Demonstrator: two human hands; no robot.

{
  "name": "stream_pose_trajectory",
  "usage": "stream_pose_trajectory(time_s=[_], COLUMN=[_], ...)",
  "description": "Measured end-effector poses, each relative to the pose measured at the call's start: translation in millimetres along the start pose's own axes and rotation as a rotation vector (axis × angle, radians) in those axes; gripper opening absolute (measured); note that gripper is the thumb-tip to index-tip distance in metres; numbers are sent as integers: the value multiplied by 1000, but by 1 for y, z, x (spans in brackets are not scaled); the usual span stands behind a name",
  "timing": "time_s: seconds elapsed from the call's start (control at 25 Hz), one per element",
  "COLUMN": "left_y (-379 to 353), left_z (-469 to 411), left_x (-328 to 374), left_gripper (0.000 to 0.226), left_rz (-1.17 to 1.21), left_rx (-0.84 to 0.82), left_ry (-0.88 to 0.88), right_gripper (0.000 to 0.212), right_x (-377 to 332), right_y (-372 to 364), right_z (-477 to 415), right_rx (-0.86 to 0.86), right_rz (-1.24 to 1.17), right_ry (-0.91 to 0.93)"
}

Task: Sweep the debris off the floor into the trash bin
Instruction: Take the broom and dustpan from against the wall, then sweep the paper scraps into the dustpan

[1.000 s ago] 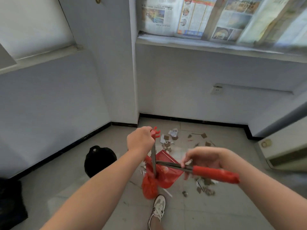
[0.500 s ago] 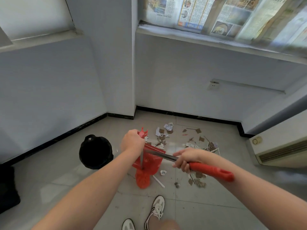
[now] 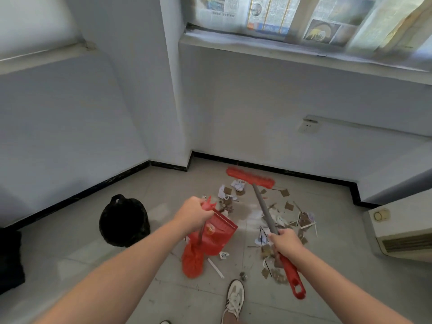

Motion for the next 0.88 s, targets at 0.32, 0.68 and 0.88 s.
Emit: stream_pose_trajectory(time_s=[0.32, 0.68, 0.88], left_y=[-13, -3, 18], left_z=[-57, -99, -68], left_x=[20, 2, -23], left_gripper=[22, 12, 9], left_rz=[-372, -453, -409], left_rx=[337, 446, 482], left_ry=[35, 38, 64], right_gripper=[10, 19, 20], right_x=[-43, -56, -40], right_y=[67, 25, -5], right_z=[-197, -261, -235], right_rx=[-159, -179, -208], right_rz=[-168, 342, 447], right_ry=[-142, -26, -8])
Point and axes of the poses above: each hand's wrist, its own z-axis away from the middle knuckle, its own y-axis out of the back of the hand, x = y × z, the point moved 5 cm from there along -z, towards the middle knuckle, and after that the axes turned 10 degrees about z, right-handed, at the moved point
